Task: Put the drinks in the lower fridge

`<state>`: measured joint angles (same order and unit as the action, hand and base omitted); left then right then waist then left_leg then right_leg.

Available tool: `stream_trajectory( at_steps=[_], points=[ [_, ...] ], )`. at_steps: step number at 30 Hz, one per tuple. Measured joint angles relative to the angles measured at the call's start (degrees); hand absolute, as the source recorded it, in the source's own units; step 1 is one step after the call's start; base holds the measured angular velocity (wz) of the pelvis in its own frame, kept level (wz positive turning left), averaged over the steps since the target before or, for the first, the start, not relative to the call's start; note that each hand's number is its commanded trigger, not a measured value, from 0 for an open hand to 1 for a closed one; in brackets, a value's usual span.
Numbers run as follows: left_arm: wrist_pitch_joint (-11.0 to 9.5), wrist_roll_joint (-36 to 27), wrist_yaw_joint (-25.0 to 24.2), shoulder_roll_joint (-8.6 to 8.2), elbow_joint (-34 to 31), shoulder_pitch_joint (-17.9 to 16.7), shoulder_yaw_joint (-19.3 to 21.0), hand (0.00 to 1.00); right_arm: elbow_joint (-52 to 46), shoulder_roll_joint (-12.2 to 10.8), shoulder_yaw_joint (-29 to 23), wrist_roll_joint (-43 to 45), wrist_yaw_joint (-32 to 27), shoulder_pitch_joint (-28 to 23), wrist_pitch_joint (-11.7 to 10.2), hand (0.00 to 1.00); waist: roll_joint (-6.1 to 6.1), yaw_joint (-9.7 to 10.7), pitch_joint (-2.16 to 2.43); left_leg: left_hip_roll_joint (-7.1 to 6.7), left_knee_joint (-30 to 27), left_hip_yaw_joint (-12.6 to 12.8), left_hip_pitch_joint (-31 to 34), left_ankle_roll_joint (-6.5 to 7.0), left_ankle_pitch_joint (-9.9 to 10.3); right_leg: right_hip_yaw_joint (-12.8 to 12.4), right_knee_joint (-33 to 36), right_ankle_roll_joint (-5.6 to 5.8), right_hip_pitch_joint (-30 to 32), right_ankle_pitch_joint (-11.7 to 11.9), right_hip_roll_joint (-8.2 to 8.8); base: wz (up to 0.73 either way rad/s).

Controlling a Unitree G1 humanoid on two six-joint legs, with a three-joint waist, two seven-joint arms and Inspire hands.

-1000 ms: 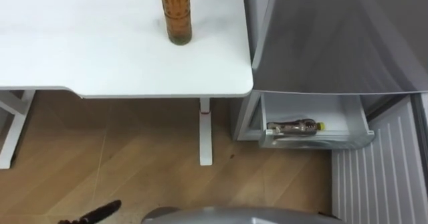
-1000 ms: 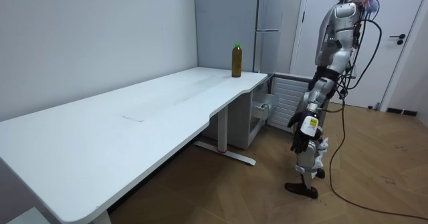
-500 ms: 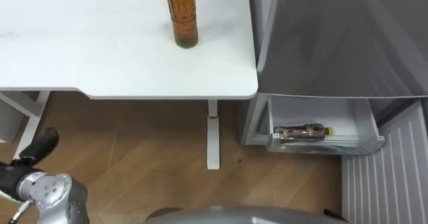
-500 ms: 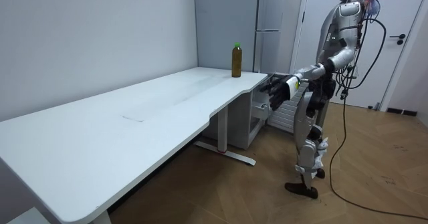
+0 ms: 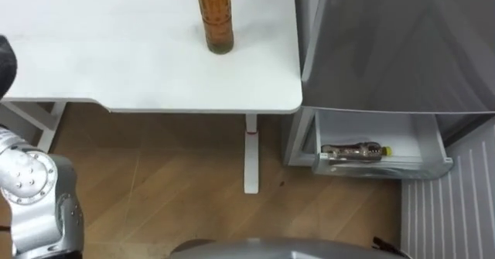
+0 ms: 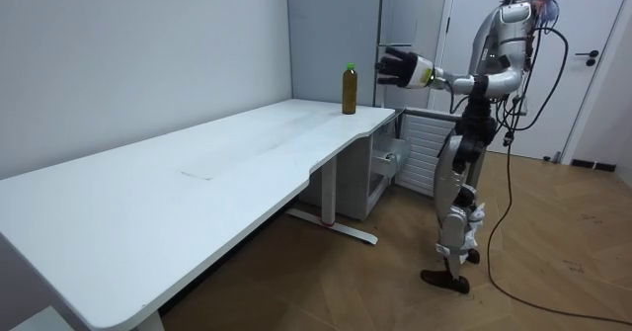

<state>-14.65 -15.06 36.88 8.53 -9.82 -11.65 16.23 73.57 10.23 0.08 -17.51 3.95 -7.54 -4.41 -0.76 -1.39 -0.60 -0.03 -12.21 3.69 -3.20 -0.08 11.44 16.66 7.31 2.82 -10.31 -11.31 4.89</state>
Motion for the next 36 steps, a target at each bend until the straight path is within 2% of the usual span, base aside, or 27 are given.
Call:
stream_trajectory(
  at_steps=[1, 3, 6, 10, 12, 16, 17, 19, 20, 23, 27, 36],
  points=[
    [0.05, -0.04, -2.02, 0.00, -0.72, 0.75, -0.76, 0.00, 0.17, 0.00, -0.22, 0.33, 0.11, 0.24, -0.01, 0.00, -0.01, 0.09, 0.37, -0.02, -0.13, -0.10, 0.24, 0.00, -0.01, 0.09, 0.00, 0.00, 0.23, 0.00, 0.00, 0.06],
    [0.10, -0.61, -5.12, 0.21, -2.30, 1.46, -1.91, 0.00, 0.28, -0.01, -0.22, 0.36, 0.67, 0.58, -0.02, 0.00, 0.17, 0.69, 0.16, -0.06, -0.59, -0.54, 0.51, 0.00, -0.03, 0.26, 0.12, -0.02, 0.21, 0.01, 0.00, 0.09],
    [0.63, -0.60, -10.97, 1.42, -2.97, 3.44, -3.69, 0.00, 0.36, 0.03, -0.24, 1.66, 1.97, 0.99, -0.01, 0.00, 0.34, 1.21, -0.01, -0.06, -0.52, -0.46, 0.15, 0.00, -0.03, -0.24, 0.47, -0.02, 0.06, 0.01, 0.00, 0.01],
    [1.38, -3.52, -17.38, 1.57, -2.97, 6.00, -5.77, 0.00, 0.30, 0.00, -0.20, 2.27, 3.12, 1.20, 0.07, 0.00, 0.54, 1.55, -0.20, 0.03, -0.40, 0.23, -0.08, 0.00, -0.02, -0.97, 0.52, -0.02, 0.19, 0.01, 0.00, -0.09],
    [2.40, -3.51, -21.20, 1.57, -2.91, 7.13, -6.30, 0.00, 0.42, -0.01, -0.39, 2.82, 3.67, 1.90, 0.18, 0.00, 0.67, 2.80, -0.31, 0.10, -0.35, 0.22, 0.28, 0.00, 0.00, -0.92, 0.65, -0.02, 0.39, 0.01, -0.04, 0.00],
    [4.88, -3.53, -26.47, 1.57, -2.91, 8.53, -6.35, 0.00, 0.38, -0.01, -1.47, 4.10, 4.34, 2.14, 0.28, 0.00, 0.59, 3.47, -0.26, 0.21, -0.38, 0.45, 0.68, 0.00, 0.02, -1.31, 0.83, -0.08, 0.51, 0.05, -0.12, -0.04],
    [5.73, -3.50, -27.70, 1.57, -2.91, 9.16, -6.44, 0.00, 0.44, 0.07, -1.48, 4.08, 4.34, 2.26, 0.31, 0.00, 0.42, 3.85, -0.21, 0.27, -0.42, 0.64, 0.65, 0.01, 0.03, -1.56, 0.85, -0.14, 0.71, 0.09, -0.15, -0.07],
    [6.03, -3.54, -29.92, 1.57, -2.91, 9.79, -6.53, 0.00, 0.51, 0.54, -1.40, 4.09, 4.30, 2.55, 0.31, 0.00, -0.30, 4.07, -0.25, 0.34, -0.46, 1.06, 0.73, 0.02, 0.02, -2.24, 1.21, -0.22, 1.30, 0.15, -0.16, -0.11],
    [6.08, -3.56, -30.52, 1.57, -2.91, 9.90, -6.65, 0.00, 0.51, 0.61, -1.38, 4.07, 4.30, 2.56, 0.29, 0.00, -0.46, 4.12, -0.31, 0.35, -0.47, 1.10, 0.68, 0.03, 0.02, -2.29, 1.33, -0.22, 1.31, 0.15, -0.16, -0.07],
    [6.53, -3.55, -33.13, 1.57, -2.84, 10.25, -7.55, 0.00, 0.64, 0.85, -1.41, 4.09, 4.26, 2.46, 0.23, 0.00, -1.02, 4.46, -0.06, 0.39, -0.43, 1.19, 0.54, 0.02, 0.02, -2.38, 1.34, -0.22, 1.29, 0.15, -0.16, 0.00],
    [8.25, -3.73, -35.82, 1.58, -1.33, 12.22, -8.12, 0.00, 0.85, 1.03, -1.43, 4.10, 4.07, 2.51, 0.26, 0.00, -1.49, 4.76, 0.12, 0.42, -0.42, 1.22, 0.26, 0.02, 0.01, -2.48, 1.34, -0.22, 1.29, 0.14, -0.18, -0.01],
    [8.50, -4.73, -38.25, 1.58, -0.25, 12.21, -8.17, 0.00, 2.05, 1.02, -1.38, 4.09, 2.77, 3.61, 0.30, 0.00, -1.32, 4.93, -0.24, 0.57, 0.44, 2.47, -0.58, 0.02, 0.01, -3.89, 1.41, -0.22, 1.32, 0.15, -0.24, -0.08]
  ],
)
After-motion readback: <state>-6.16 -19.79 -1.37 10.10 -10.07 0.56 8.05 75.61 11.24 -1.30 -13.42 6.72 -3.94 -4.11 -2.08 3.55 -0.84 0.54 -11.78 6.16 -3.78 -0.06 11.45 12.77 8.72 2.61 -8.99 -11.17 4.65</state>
